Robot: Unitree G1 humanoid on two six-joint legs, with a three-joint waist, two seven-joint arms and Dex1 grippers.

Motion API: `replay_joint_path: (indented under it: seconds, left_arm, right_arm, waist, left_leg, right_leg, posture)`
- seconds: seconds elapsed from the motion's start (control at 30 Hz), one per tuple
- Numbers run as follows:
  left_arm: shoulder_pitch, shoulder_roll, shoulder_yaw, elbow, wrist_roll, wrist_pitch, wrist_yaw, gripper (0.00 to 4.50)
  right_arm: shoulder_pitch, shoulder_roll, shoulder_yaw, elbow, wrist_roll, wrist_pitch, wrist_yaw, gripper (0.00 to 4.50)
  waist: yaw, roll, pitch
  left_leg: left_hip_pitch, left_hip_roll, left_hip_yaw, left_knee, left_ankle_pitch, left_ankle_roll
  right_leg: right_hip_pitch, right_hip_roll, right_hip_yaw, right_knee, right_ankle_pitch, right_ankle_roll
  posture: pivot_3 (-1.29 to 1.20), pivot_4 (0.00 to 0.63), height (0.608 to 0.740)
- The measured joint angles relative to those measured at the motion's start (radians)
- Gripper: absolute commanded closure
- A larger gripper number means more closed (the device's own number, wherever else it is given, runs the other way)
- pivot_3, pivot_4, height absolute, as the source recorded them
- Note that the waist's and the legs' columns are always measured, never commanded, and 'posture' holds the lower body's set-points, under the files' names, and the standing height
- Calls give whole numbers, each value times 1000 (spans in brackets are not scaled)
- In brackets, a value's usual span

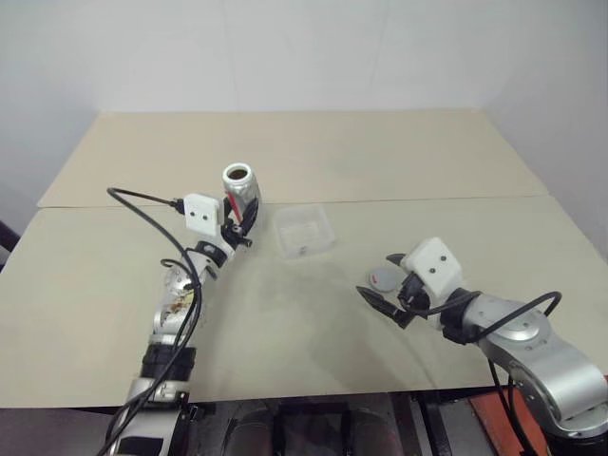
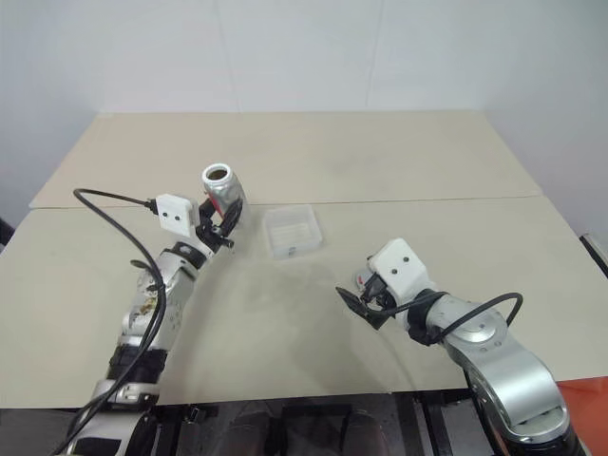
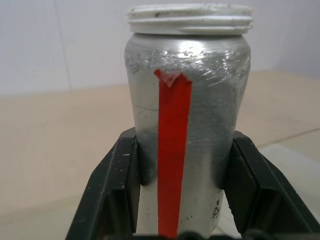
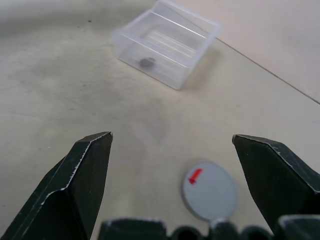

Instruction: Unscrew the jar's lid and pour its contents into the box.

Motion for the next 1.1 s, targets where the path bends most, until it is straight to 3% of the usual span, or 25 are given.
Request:
replay_joint_path:
  seconds: [0.2,0.57,0.6,0.8,1.1]
  left_arm:
    - [82,2,23,-60,31,87,42,2549]
    - [95,-12,30,24,111,6,45,2549]
    - [96,-14,34,26,111,5,43,1825]
    - [129,-21,43,39,128,-13,40,8]
    - [207,-33,63,-90,124,10,38,8]
  right_arm:
    - [-25,1,25,47,-17,-40,19,32]
    - [-32,12,48,65,-46,-61,36,32]
    - [-32,14,48,65,-48,-61,36,0]
    - [-27,16,48,65,-57,-61,36,0]
    - [-31,20,61,88,-76,-65,44,0]
  waist:
    - [7,0,0]
    - [20,1,-1]
    - [20,1,-1]
    - [20,1,-1]
    - [20,1,-1]
  left_leg:
    - [0,0,1,0,0,0]
    - [0,0,1,-1,0,0]
    - [0,0,1,-1,0,0]
    - [-1,0,1,-1,0,0]
    - [-1,0,1,-2,0,0]
  right_leg:
    - [-1,0,1,1,0,-1]
    - [-1,0,0,0,0,-1]
    - [-1,0,0,0,0,-1]
    - [-1,0,0,0,0,-1]
    - [-1,0,0,-1,0,-1]
  posture:
    - [0,150,740]
    - [0,150,740]
    - [0,150,740]
    - [0,150,740]
    - [0,150,740]
